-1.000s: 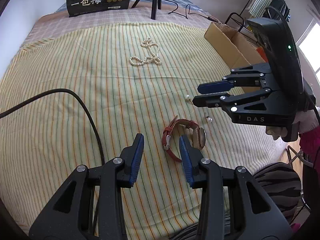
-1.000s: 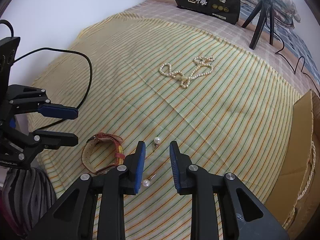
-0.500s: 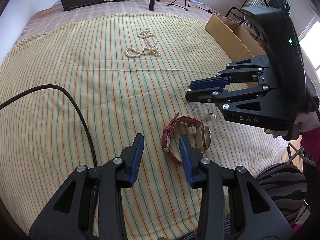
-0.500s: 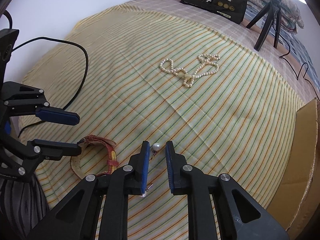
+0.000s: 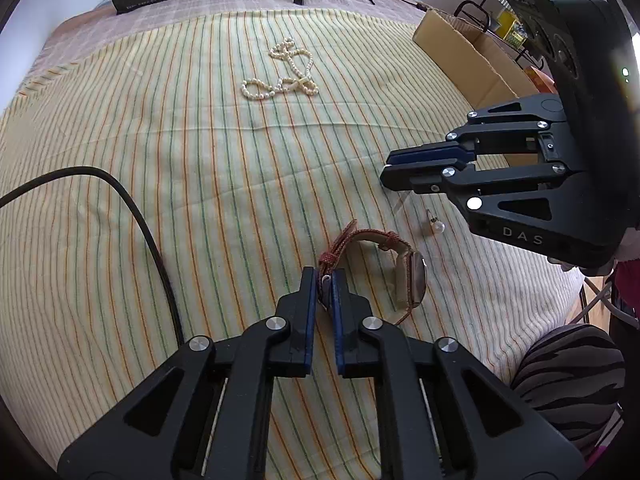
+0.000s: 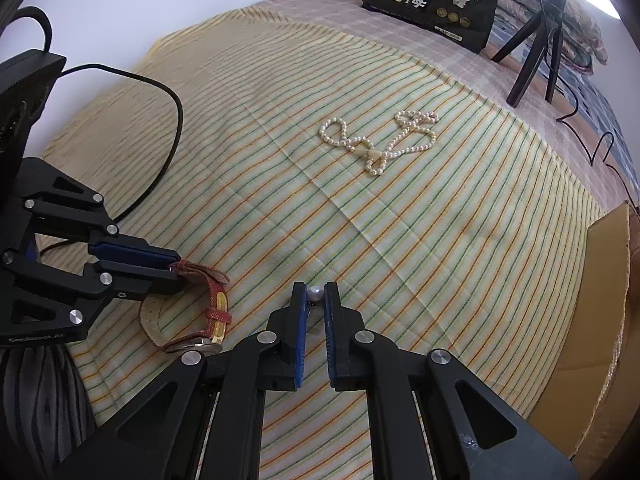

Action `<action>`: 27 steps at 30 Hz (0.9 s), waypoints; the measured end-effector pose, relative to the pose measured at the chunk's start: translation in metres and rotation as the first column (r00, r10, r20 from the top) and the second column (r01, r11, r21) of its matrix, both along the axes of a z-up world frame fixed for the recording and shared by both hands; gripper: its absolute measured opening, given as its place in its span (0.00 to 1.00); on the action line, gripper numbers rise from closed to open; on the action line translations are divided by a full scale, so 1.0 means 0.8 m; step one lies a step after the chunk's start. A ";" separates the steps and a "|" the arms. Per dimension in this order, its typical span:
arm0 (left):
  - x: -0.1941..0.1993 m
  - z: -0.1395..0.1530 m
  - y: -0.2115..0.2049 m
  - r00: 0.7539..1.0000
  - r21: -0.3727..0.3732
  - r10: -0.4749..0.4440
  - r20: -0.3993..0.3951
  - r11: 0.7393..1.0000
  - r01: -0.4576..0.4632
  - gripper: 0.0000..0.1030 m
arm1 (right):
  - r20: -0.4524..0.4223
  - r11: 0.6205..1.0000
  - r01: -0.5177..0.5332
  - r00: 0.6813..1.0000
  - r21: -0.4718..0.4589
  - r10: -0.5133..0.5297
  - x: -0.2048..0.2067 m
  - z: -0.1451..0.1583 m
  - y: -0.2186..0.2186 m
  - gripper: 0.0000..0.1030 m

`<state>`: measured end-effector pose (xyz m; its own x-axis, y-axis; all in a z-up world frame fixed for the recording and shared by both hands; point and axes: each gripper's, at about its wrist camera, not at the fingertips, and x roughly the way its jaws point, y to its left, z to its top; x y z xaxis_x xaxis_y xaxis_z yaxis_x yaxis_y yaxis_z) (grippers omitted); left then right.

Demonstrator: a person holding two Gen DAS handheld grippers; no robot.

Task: Organize jewelry
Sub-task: 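Close the left tool on the watch strap while the right tool closes on the pearl earring, then lift and carry the watch with the left tool while the right tool carries the earring over the box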

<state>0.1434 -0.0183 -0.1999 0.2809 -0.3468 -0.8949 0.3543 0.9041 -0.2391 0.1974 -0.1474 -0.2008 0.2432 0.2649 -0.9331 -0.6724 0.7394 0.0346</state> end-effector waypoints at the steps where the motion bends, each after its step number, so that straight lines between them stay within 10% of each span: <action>1: 0.000 0.001 0.001 1.000 0.000 0.004 0.005 1.000 -0.004 0.06 | 0.001 1.000 0.004 1.000 0.007 -0.004 0.000 0.002 -0.001 0.06; 27: 0.013 0.087 -0.004 0.988 -0.066 0.046 0.151 0.997 -0.036 0.05 | 0.130 0.970 0.160 0.974 0.182 -0.185 -0.029 0.098 -0.091 0.06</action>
<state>0.1539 -0.0217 -0.1307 0.4272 -0.3863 -0.8175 0.3538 0.9035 -0.2420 0.1739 -0.2201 -0.1225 0.4289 0.3583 -0.8293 -0.5422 0.8363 0.0809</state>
